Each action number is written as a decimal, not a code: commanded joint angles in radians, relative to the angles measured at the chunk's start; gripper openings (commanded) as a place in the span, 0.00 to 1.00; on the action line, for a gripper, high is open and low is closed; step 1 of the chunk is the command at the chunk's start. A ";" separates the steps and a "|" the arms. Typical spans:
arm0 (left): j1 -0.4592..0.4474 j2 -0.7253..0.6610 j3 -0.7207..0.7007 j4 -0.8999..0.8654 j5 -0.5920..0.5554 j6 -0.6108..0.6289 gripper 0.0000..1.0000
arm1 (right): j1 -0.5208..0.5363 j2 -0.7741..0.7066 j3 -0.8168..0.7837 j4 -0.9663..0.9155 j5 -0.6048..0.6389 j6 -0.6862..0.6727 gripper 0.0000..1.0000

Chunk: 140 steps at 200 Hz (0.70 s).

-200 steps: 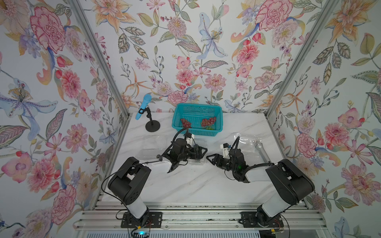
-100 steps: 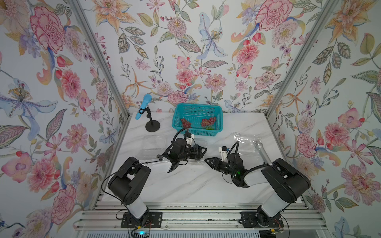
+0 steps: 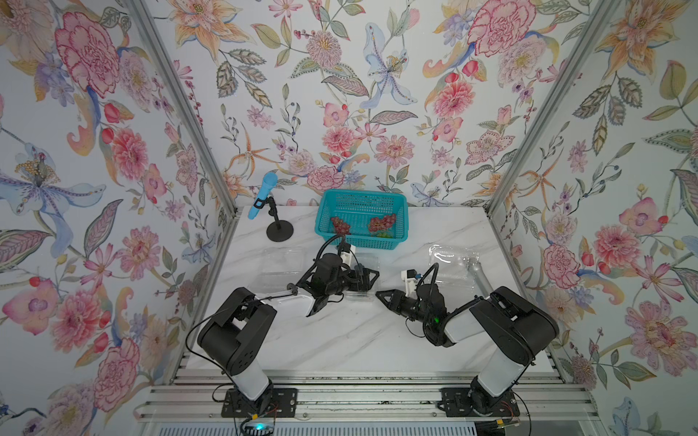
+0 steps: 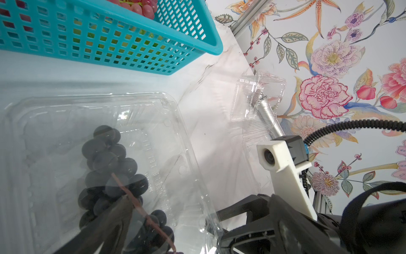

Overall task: Pack grapes into containers
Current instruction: Close the packing box at the center of the board.

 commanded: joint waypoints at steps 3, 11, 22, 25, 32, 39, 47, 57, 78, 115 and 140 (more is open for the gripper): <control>0.002 0.003 0.012 -0.018 -0.024 0.013 1.00 | 0.008 0.033 0.012 0.063 0.005 0.020 0.30; 0.003 0.002 0.012 -0.019 -0.023 0.013 1.00 | 0.008 0.037 0.016 0.068 0.004 0.020 0.28; 0.006 0.002 0.011 -0.023 -0.023 0.015 1.00 | 0.008 0.044 0.021 0.071 0.001 0.022 0.26; 0.005 0.002 0.011 -0.023 -0.023 0.015 1.00 | 0.007 0.046 0.023 0.070 0.001 0.022 0.26; 0.007 0.002 0.011 -0.023 -0.022 0.017 1.00 | 0.008 0.051 0.027 0.073 -0.003 0.022 0.25; 0.008 0.004 0.009 -0.024 -0.022 0.017 1.00 | 0.008 0.056 0.027 0.079 -0.003 0.025 0.24; 0.007 0.004 0.007 -0.024 -0.022 0.016 1.00 | 0.008 0.062 0.032 0.083 -0.005 0.026 0.22; 0.008 0.005 0.005 -0.021 -0.023 0.017 1.00 | 0.009 0.070 0.039 0.081 -0.010 0.028 0.21; 0.010 0.008 0.003 -0.019 -0.024 0.016 1.00 | 0.014 0.087 0.052 0.088 -0.015 0.032 0.20; 0.014 0.010 -0.005 -0.013 -0.024 0.014 1.00 | 0.023 0.105 0.068 0.096 -0.016 0.035 0.18; 0.017 0.010 -0.011 -0.012 -0.022 0.014 1.00 | 0.026 0.116 0.072 0.096 -0.014 0.036 0.17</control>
